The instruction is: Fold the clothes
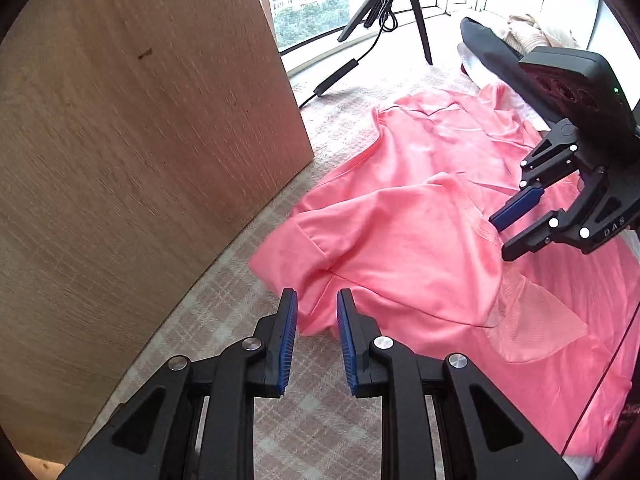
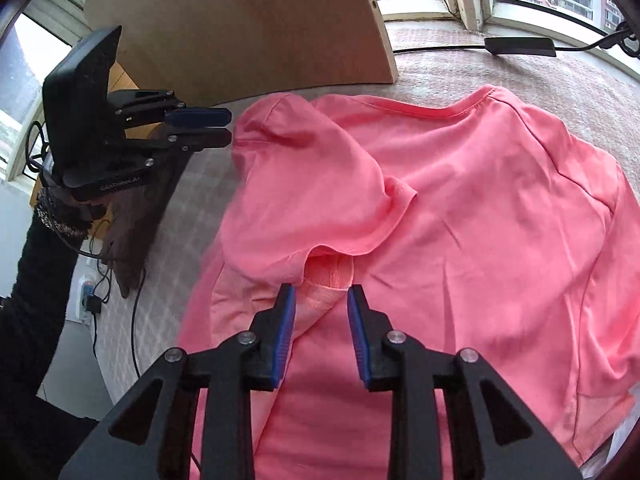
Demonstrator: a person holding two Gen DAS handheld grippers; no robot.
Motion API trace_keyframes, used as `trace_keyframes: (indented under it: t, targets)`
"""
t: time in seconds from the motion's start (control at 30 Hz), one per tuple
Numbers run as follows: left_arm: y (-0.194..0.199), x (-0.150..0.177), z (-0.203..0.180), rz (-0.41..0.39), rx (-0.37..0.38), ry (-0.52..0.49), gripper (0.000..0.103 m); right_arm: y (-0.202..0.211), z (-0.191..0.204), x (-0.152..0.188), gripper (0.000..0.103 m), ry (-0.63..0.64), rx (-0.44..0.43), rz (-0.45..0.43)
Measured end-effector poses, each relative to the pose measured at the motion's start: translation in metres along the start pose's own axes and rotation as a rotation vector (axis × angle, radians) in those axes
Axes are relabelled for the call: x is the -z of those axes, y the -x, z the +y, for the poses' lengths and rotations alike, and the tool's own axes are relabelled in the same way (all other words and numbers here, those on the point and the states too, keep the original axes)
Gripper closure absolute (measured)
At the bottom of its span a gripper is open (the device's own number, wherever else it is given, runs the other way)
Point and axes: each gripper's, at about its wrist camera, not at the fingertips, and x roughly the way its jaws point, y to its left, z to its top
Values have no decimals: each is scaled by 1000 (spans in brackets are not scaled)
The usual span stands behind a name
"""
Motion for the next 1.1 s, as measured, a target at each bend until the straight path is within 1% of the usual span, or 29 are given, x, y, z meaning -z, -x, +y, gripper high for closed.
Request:
trace_keyframes:
  t: [0.03, 0.1, 0.13, 0.2, 0.3, 0.33, 0.37, 0.4, 0.47, 0.6, 0.63, 0.67, 0.7, 0.87, 0.93, 0.97, 1.0, 1.03, 1.07, 1.1]
  targets:
    - [-1, -1, -2, 6, -5, -2, 85, -3, 5, 0, 75, 14, 11, -6]
    - [-14, -6, -7, 16, 43, 12, 84, -4, 17, 1, 75, 85, 24, -19]
    - [-20, -9, -9, 21, 67, 19, 82, -3, 24, 2, 75, 122, 31, -24]
    - [-34, -10, -11, 64, 36, 5, 83, -11, 31, 1, 75, 179, 84, 7]
    - [-47, -8, -13, 119, 22, -5, 82, -20, 35, 0, 75, 243, 113, 50]
    - [-46, -8, -13, 117, 20, -9, 82, -20, 35, 1, 76, 264, 125, 54]
    - [-46, -8, -14, 116, 19, -13, 82, -18, 35, 3, 93, 272, 144, 58]
    - [-45, -9, -14, 117, 20, -14, 82, -16, 34, 5, 100, 278, 164, 63]
    - [-44, -9, -12, 115, 30, -6, 81, -2, 21, 10, 100, 207, 106, 49]
    - [-42, -9, -11, 112, 37, -8, 81, 22, -2, 21, 99, 86, 137, -17]
    - [-41, -10, -12, 112, 38, -8, 81, 24, 0, 19, 98, 102, 187, -25]
    - [-41, -11, -12, 113, 38, -8, 81, 25, 4, 16, 90, 127, 246, -32]
    - [-41, -11, -12, 115, 36, -10, 81, 23, 8, 13, 78, 147, 234, -31]
    - [-38, -13, -13, 122, 38, -15, 81, 8, 27, -4, 76, 243, 105, -20]
    - [-43, -20, -14, 121, 42, -14, 80, -9, 28, -8, 76, 234, 67, 13]
    - [-44, -23, -12, 120, 40, -12, 78, -14, 27, -8, 77, 229, 52, 20]
    - [-45, -25, -10, 119, 39, -11, 77, -17, 27, -8, 81, 227, 38, 26]
    - [-46, -27, -7, 118, 38, -9, 74, -21, 26, -8, 93, 224, 25, 32]
    - [-45, -27, -6, 116, 43, -6, 74, -17, 27, -6, 98, 220, 13, 32]
    - [-45, -28, -5, 113, 48, -3, 73, -7, 30, -3, 98, 219, -7, 14]
